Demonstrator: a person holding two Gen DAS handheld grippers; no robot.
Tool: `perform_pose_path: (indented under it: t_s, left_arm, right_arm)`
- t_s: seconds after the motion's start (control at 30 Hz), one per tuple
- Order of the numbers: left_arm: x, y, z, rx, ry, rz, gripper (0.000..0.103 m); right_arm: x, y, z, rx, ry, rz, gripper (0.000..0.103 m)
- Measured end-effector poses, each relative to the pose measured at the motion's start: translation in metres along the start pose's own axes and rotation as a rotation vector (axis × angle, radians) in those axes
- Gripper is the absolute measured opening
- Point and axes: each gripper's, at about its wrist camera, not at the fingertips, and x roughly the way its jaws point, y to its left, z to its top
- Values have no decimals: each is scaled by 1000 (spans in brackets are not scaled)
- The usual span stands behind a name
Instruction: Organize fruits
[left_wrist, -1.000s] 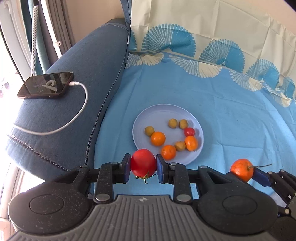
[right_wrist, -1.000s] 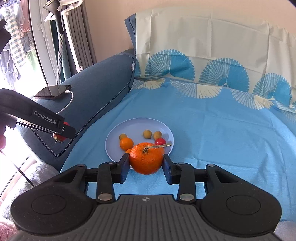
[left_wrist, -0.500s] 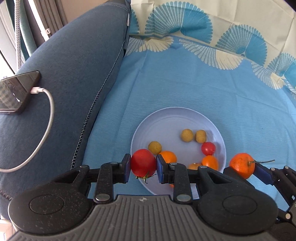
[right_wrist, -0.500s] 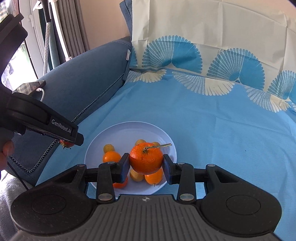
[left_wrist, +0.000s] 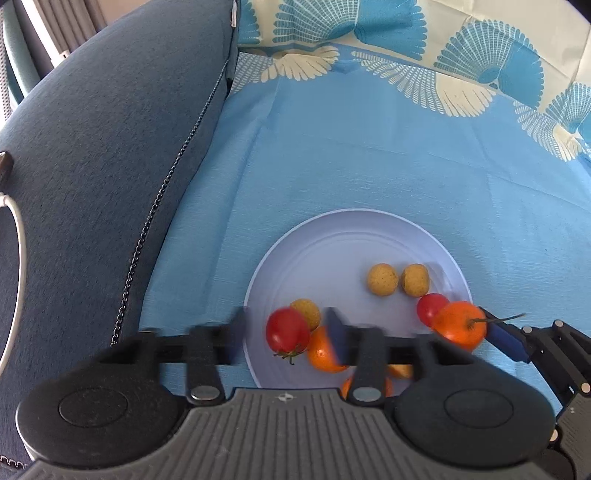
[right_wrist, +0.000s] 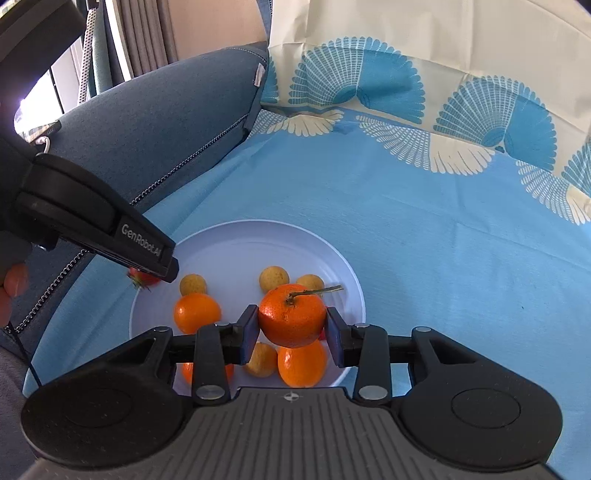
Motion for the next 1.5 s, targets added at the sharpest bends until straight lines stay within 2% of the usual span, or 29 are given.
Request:
perform_pose_path:
  t_s: [0.03,0.07,0.1,0.13,0.23,0.43,0.57,0.8,1.13,1.5]
  left_arm:
    - [-3,0,0,-13,-16,20,98]
    - [-8,1,-2,-24,-46,32,103]
    - [-14,2,-4,-22,-69,37,102]
    - [-19,1,-5,-10,-67,37,103]
    - [-34,2,-15,-8,-55,50,103]
    - [-79,4,-57,-16,-51,55,103]
    - [-110,1,-89,4,-83,60,103]
    - [-145,1,-127,-12,-135,48,103]
    - [-173,2,-150,-20,-178,39,103]
    - [-180,-2,-153,-5,-192,60,103]
  right_arm:
    - [1,0,2,0,-1,2,50]
    - [-1,0,4,0,-7,-3,59]
    - [-4,1,6,0,-18,-15,75]
    - [-9,1,7,1,-31,-28,83]
    - [-30,-1,4,15,-28,-51,90]
    - [-83,0,-19,137,21,-72,96]
    - [-119,10,-35,188,-17,-135,99]
    - [-164,25,-53,162,-102,-191,102]
    - [-208,38,-63,116,-199,-171,102]
    - [-217,42,-65,93,-214,-171,102]
